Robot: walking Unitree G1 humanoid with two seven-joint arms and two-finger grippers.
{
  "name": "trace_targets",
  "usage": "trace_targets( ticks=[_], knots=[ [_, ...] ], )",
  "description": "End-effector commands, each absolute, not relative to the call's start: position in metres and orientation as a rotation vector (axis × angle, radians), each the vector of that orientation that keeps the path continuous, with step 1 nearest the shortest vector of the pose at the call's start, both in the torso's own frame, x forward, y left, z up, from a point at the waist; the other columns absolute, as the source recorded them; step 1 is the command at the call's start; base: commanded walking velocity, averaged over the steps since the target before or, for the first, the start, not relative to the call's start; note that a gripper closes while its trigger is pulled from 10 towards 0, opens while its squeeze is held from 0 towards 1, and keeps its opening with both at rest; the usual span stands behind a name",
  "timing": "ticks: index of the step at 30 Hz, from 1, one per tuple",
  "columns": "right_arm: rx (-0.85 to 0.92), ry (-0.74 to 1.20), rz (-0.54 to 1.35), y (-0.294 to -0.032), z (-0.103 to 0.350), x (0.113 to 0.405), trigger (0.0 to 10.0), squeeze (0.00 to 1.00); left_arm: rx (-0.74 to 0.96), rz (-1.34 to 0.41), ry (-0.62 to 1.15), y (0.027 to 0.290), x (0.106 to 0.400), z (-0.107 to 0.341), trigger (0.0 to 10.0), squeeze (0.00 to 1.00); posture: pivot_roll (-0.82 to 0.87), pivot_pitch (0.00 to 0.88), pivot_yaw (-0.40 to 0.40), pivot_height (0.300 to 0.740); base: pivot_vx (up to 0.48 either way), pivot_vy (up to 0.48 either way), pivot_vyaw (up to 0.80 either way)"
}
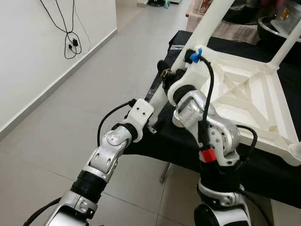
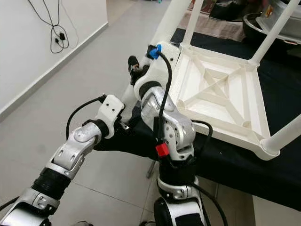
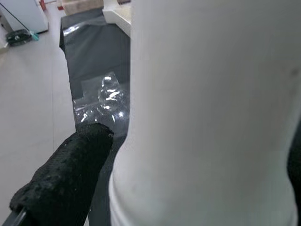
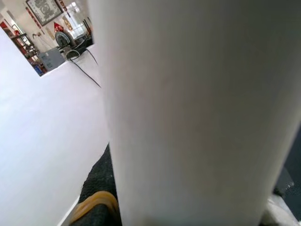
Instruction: Building children table
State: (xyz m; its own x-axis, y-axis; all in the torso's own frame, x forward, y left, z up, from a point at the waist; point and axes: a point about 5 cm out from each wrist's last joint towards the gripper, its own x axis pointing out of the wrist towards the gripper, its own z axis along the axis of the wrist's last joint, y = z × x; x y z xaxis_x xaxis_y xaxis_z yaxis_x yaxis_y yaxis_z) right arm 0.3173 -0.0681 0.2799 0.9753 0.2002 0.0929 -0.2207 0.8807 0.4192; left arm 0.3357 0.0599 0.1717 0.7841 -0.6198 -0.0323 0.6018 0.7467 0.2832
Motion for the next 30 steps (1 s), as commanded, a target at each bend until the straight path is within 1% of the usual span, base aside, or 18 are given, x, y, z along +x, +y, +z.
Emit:
trace_targets(
  ticks=[1, 8, 13, 17, 24, 30],
  knots=[
    [0.488, 0.036, 0.309, -0.046, 0.264, 0.31, 10.0, 0.0, 0.31, -0.703, -0.098, 0.052, 0.334, 0.178, 10.0, 0.0, 0.1, 0.074, -0.08, 0.74, 0.0, 0.0, 0.0],
    [0.482, 0.05, 0.301, -0.046, 0.261, 0.312, 10.0, 0.0, 0.315, -0.729, -0.077, 0.05, 0.333, 0.175, 10.0, 0.0, 0.09, 0.093, -0.077, 0.74, 0.0, 0.0, 0.0],
    [0.486, 0.035, 0.308, -0.045, 0.263, 0.313, 10.0, 0.0, 0.312, -0.768, -0.053, 0.046, 0.33, 0.171, 10.0, 0.0, 0.09, 0.09, -0.081, 0.74, 0.0, 0.0, 0.0],
    [0.501, 0.016, 0.305, -0.045, 0.267, 0.314, 10.0, 0.0, 0.307, -0.822, -0.028, 0.038, 0.324, 0.165, 10.0, 0.0, 0.09, 0.084, -0.08, 0.74, 0.0, 0.0, 0.0],
    [0.491, 0.012, 0.309, -0.045, 0.268, 0.316, 10.0, 0.0, 0.305, -0.816, -0.038, 0.037, 0.324, 0.167, 10.0, 0.0, 0.09, 0.09, -0.078, 0.74, 0.0, 0.0, 0.0],
    [0.467, 0.028, 0.338, -0.039, 0.263, 0.315, 10.0, 0.0, 0.321, -0.788, -0.055, 0.044, 0.331, 0.174, 10.0, 0.0, 0.1, 0.092, -0.08, 0.74, 0.0, 0.0, 0.0]
  ],
)
